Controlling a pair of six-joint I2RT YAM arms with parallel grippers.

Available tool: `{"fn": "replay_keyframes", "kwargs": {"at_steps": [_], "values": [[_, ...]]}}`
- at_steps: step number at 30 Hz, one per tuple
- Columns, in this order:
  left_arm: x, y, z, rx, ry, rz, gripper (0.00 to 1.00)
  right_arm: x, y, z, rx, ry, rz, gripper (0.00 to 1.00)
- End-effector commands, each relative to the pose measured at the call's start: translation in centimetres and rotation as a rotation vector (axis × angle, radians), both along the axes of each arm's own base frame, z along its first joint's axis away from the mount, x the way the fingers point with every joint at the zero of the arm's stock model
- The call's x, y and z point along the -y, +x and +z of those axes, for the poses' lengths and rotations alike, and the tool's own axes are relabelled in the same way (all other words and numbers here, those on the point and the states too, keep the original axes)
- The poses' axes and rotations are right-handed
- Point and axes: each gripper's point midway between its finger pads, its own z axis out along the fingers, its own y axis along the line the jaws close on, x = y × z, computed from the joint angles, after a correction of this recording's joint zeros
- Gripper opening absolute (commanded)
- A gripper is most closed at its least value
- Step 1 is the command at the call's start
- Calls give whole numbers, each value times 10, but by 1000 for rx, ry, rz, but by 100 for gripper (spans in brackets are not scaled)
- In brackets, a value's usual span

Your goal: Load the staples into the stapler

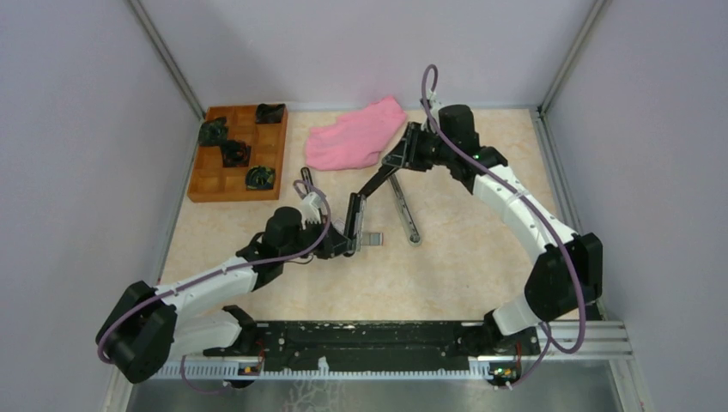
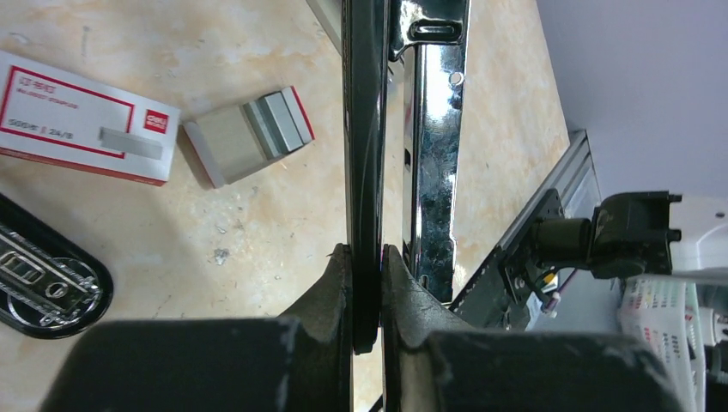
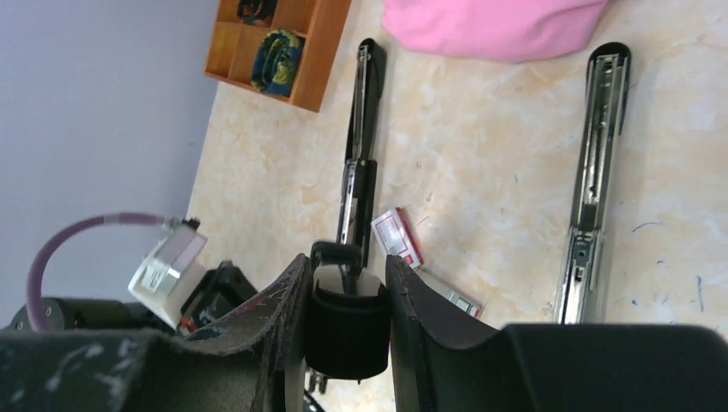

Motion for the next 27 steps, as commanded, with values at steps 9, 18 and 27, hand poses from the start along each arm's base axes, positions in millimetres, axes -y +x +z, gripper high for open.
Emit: {"fn": "replay_keyframes", "kwargs": {"at_steps": [9,18,27], "values": [[42,-34,56,238,-104,-277,0,21,91,-11,84,-141,-107,0],[52,-46,70,268,-165,-349,0,7,98,-45,-22,-134,-53,13],[47,-31,50,151,-154,-205,0,15,93,-24,34,-134,-87,71]]}}
